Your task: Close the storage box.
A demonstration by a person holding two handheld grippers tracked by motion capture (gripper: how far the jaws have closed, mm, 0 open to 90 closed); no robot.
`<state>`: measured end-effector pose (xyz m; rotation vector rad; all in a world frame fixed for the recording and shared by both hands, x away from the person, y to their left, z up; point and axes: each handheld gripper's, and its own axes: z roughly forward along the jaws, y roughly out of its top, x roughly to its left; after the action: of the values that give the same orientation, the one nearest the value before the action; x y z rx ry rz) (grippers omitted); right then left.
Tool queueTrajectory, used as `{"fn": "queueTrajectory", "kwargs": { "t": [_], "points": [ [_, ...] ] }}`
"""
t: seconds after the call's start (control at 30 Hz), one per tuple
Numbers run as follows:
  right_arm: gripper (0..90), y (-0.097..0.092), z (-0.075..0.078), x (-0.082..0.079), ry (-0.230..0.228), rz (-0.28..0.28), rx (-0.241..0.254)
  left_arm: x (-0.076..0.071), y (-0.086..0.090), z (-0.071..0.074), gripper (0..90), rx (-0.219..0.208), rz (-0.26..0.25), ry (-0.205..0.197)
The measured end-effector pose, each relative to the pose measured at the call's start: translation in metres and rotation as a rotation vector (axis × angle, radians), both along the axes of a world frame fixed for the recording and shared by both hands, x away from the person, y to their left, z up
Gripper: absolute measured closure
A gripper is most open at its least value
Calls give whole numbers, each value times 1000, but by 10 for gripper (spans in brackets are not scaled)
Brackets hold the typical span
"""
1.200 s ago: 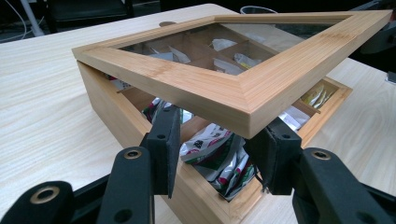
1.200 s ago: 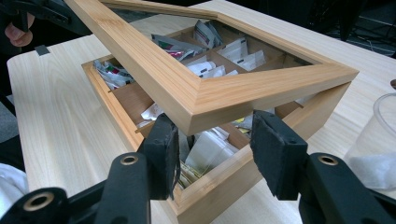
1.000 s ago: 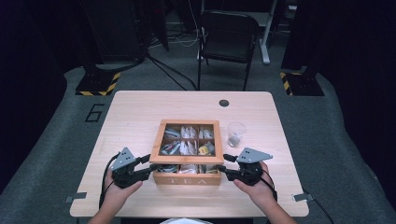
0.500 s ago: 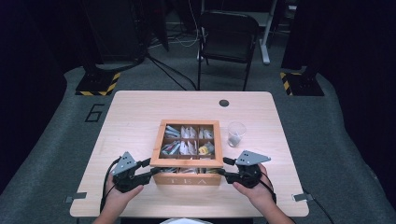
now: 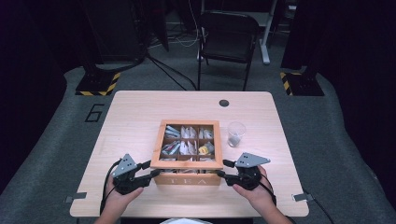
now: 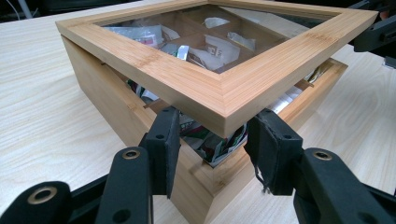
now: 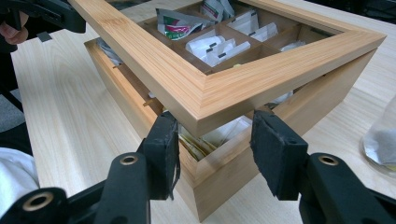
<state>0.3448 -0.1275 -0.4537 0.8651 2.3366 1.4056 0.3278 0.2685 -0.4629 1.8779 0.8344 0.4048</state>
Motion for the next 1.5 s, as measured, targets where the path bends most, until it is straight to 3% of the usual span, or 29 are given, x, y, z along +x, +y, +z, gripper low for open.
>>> {"fn": "queueTrajectory", "kwargs": {
  "t": [0.23,0.4,1.0,1.4,1.5],
  "points": [
    [508,0,-1,-1,-8,0,-9,-2,0,-1,543,-17,9,5],
    [507,0,-2,-3,5,-6,-3,-4,1,-1,542,-3,3,12],
    [506,0,-2,-11,0,-5,-32,-7,1,-4,542,-14,15,17],
    [511,-1,-1,-11,-7,2,-12,-8,2,-5,542,-21,14,34],
    [516,-1,-3,-11,-1,-1,-17,-12,1,-7,542,-3,10,35]
  ]
}}
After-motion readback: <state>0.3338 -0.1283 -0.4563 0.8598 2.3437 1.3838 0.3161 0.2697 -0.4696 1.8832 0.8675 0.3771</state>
